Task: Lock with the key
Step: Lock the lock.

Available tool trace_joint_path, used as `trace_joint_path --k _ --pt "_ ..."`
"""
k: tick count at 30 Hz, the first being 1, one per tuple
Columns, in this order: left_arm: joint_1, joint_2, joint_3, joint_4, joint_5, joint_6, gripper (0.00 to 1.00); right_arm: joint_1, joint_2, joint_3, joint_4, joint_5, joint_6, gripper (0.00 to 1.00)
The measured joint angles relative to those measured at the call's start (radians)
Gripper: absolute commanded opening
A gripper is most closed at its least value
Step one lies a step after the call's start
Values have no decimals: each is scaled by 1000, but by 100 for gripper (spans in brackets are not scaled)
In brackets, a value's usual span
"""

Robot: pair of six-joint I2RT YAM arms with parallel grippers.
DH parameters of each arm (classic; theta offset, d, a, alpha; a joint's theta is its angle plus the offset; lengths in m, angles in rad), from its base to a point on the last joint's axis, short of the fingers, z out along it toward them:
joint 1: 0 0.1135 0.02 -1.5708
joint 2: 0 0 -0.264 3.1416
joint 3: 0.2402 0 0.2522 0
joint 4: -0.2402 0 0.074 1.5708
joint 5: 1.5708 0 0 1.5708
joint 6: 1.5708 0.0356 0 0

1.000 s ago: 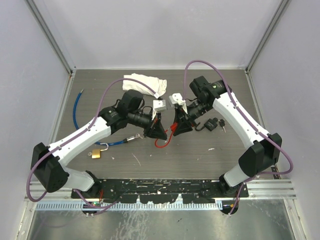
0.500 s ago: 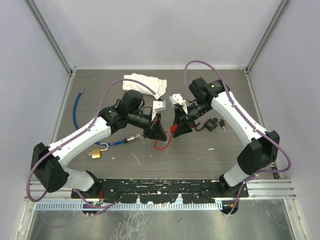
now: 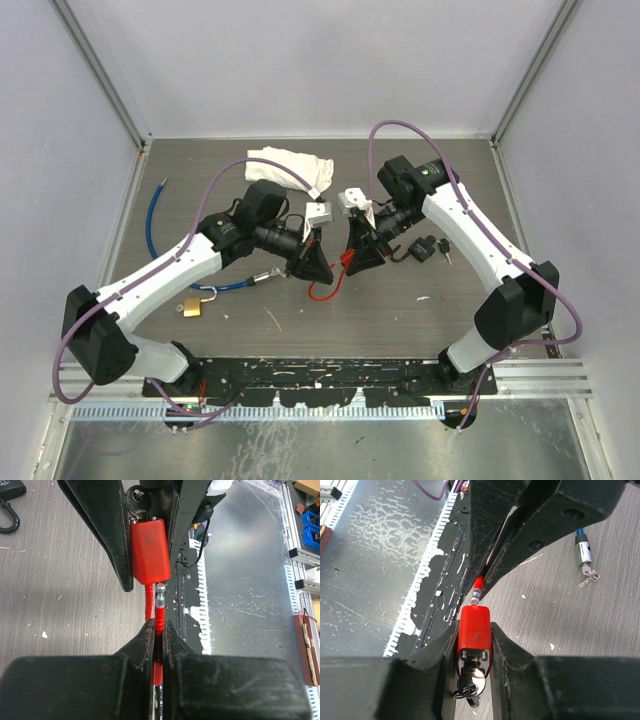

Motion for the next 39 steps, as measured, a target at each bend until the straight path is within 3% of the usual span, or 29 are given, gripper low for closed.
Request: trace_joint_path --k 32,35,39 --pt "-11 19 8 -23 13 -12 0 25 0 -15 6 -16 8 1" --pt "-10 18 -9 18 16 -63 0 25 -10 -39 58 -22 56 1" --pt "-9 2 -105 196 34 -209 0 28 -47 -79 134 11 132 1"
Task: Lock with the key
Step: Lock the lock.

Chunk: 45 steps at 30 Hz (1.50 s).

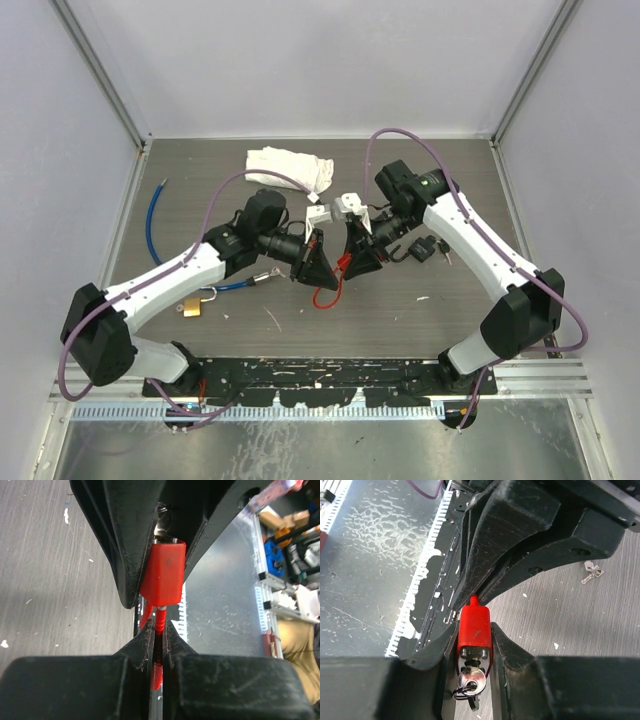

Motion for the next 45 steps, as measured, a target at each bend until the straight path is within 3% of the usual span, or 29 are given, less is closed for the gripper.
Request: trace_joint_path --k 5,12,21,26,36,45 --pt "4 -17 -116 241 16 -207 0 8 -15 -15 34 35 48 1" --pt "61 -21 -134 276 75 -305 0 39 -28 -22 71 70 53 1" --pt "72 -94 -132 165 46 -133 0 77 -23 -25 106 62 33 1" --pt "24 -106 -134 131 -29 -80 0 81 -24 -46 134 70 134 1" --pt "-17 -187 -299 296 -227 -60 0 118 -29 -86 182 192 200 2" --pt "-73 -163 -378 462 -343 -6 0 124 -73 -143 241 292 189 4"
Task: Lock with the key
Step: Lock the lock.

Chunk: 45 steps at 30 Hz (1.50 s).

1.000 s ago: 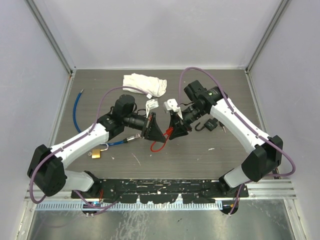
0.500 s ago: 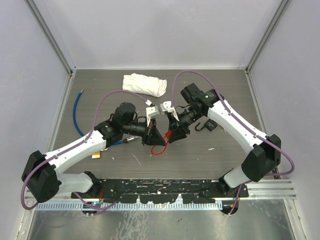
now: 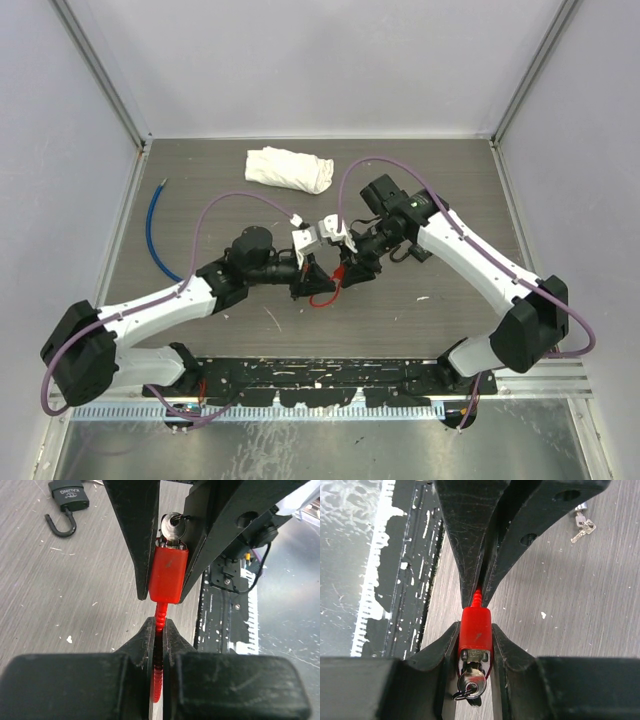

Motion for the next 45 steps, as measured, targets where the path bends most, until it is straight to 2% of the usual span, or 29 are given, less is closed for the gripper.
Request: trace_joint_path --k 5,11,14,29,36,40,45 --pt "-6 19 -39 84 -45 16 0 0 -11 -30 45 42 0 7" --pt "-3 31 -42 113 -71 40 0 -2 -14 -31 69 69 0 10" --pt "-2 47 -42 131 -71 49 0 -6 -15 -31 72 79 0 19" --pt "-2 67 -44 181 -72 109 0 -4 -8 28 10 119 25 45" --pt "-10 71 -44 186 -84 130 0 14 1 68 -16 101 43 70" --pt "-17 75 -44 183 -85 132 0 28 5 86 -23 73 48 79" --pt "-18 71 -47 183 -85 132 0 2 5 121 -41 50 48 84"
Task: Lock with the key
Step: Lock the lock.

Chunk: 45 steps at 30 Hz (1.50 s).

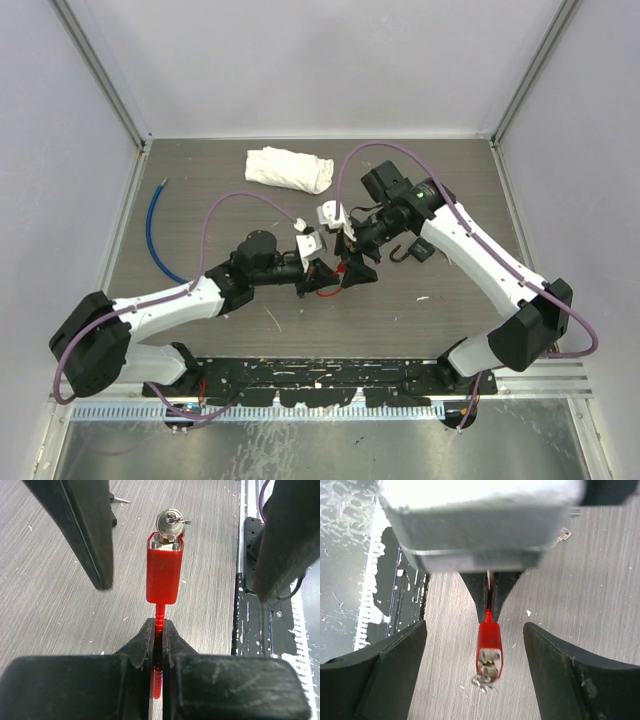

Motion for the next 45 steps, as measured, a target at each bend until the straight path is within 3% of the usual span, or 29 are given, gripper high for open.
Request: trace_joint_path --k 14,19,22,28,32,35,40,45 --pt "0 -47 -48 2 0 -6 0 -234 -79 48 -60 -197 -31 82" --pt "0 -53 -49 3 8 -12 0 -301 -161 -29 -32 -254 -32 80" --pt "0 -54 -49 3 18 -14 0 -299 -204 -97 -10 -261 -54 74" --pt "0 -54 -49 3 44 -31 0 -299 -209 -114 -47 -275 -255 67" --pt "0 -54 -48 0 65 -31 0 -299 -188 -108 -112 -281 -439 53" --pt "0 -54 -44 -9 72 -31 0 -298 -155 -91 -152 -280 -516 51" --pt "0 -54 -41 -26 69 -29 0 -289 -118 -45 -178 -285 -486 52" --pt "0 -54 -41 -38 64 -29 0 -280 -150 -44 -116 -269 -303 54"
